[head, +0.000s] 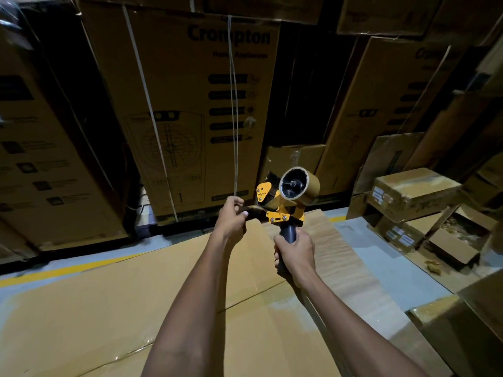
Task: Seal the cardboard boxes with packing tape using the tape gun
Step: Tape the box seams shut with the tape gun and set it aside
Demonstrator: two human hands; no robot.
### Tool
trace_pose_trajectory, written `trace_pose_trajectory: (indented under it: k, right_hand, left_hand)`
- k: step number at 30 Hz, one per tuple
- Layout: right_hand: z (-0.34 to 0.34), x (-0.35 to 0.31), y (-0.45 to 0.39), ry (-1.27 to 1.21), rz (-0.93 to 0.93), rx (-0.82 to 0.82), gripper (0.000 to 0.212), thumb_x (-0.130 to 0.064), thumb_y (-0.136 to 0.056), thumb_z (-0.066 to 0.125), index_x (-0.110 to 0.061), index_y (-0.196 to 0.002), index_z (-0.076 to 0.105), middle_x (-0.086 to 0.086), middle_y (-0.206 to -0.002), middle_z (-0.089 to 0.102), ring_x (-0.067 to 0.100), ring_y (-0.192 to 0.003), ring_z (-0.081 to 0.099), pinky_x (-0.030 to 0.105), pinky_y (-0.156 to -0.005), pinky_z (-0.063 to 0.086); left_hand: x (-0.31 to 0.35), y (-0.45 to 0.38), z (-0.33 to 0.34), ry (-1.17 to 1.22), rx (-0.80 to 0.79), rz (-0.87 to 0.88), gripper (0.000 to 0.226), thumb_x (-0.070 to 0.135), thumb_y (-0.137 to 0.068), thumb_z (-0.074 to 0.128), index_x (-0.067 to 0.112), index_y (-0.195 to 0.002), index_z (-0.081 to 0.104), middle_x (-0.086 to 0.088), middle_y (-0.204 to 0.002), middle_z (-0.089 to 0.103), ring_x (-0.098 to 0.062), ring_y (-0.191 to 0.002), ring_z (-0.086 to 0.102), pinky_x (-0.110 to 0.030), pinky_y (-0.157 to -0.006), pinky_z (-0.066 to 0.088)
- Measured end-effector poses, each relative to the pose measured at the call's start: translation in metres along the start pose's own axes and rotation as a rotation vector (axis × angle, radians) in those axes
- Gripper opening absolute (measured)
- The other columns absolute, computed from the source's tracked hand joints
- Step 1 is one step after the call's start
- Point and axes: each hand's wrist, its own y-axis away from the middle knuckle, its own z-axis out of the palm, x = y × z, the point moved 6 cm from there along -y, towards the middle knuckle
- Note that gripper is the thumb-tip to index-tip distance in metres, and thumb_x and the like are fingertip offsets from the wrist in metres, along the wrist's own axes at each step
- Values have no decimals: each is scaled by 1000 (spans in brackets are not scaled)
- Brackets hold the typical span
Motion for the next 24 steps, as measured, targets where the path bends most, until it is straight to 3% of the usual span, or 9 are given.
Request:
trace_pose_trajectory:
  k: [3,7,11,15,18,24]
  right_hand:
    - [-3,4,-1,-7,37,-5,12,-12,-87,69,-11,-92,59,11,-64,63,20,-52,62,42,-55,59]
    - [-4,7,-1,55,45,-29,13,-17,-89,71,-13,-95,60,9,-64,65,19,-52,63,41,-56,61]
    - [-3,7,2,66,55,-45,10,-13,-91,69,-9,-96,61,11,-66,63,18,-52,62,33,-51,57]
    - [-5,6,5,64,63,-56,10,-13,-93,69,-11,-98,61,11,-68,63,16,-53,62,31,-51,55]
    - [-5,5,10,74,65,-74,9,-12,-94,69,-11,-97,61,10,-69,63,15,-52,61,29,-50,54]
    - [-5,4,15,69,70,-76,8,-10,-94,68,-10,-97,60,11,-68,63,16,-53,61,32,-50,56]
  left_hand:
    - [-3,-5,4,7,0,-25,31,6,-100,47,32,-113,57,-1,-121,60,-14,-106,60,-32,-80,51]
    - [4,-4,8,75,-55,-30,31,10,-103,45,26,-99,72,-1,-113,67,-18,-106,63,-38,-91,53]
    - [1,-1,10,77,-77,-47,33,15,-99,53,17,-78,79,-5,-90,74,-23,-91,65,-37,-79,50]
    - [-3,2,12,59,-74,-109,41,35,-99,53,10,-78,78,-6,-81,72,-21,-81,62,-37,-72,46]
    - [1,-1,11,-101,-57,-73,55,48,-102,47,7,-77,71,-9,-77,68,-19,-74,57,-35,-69,42]
    - [-1,-5,12,-255,-53,-29,53,49,-104,44,19,-63,59,3,-59,55,-17,-58,50,-33,-62,40]
